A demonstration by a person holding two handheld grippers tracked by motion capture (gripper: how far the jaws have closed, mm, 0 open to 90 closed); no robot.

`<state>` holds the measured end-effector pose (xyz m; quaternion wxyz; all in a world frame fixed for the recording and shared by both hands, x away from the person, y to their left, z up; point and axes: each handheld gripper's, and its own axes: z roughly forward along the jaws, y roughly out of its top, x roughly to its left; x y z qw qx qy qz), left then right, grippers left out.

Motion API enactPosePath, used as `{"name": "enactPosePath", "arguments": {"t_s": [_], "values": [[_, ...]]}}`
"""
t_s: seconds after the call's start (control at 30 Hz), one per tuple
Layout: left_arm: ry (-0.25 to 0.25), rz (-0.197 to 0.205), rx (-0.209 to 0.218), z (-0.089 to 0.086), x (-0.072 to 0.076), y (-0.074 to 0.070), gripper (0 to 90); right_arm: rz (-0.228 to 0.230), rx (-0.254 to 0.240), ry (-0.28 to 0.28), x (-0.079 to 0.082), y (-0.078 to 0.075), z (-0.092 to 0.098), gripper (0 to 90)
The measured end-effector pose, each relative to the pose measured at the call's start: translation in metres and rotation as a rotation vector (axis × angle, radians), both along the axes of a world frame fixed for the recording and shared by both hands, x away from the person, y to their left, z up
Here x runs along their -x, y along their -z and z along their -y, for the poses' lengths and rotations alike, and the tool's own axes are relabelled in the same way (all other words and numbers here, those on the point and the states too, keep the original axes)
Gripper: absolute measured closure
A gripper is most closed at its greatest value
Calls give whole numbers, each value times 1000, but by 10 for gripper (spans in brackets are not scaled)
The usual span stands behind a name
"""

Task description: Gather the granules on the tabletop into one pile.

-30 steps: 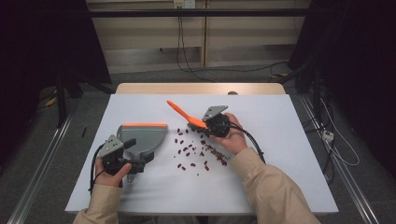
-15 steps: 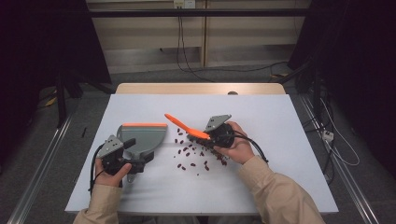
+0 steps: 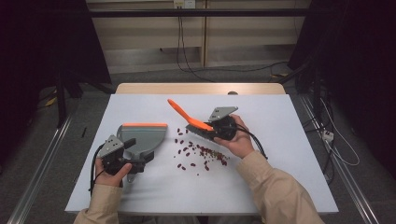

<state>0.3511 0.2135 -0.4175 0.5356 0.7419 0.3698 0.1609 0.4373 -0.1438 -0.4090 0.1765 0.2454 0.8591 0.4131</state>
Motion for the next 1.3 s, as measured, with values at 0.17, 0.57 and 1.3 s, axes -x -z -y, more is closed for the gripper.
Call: {"name": "enactPosePath", "arguments": {"t_s": [0.17,0.57,1.3], "values": [[-10,-4,11,-2,-1,0,60,14,8,16,-28,5,-17,709],[-11,-3,18,-5,-1,0,59,37,93,-48,-54,20,-53,710],[-27,-4,7,-11,2,0,59,6,136,-295,12,15,-42,707]]}}
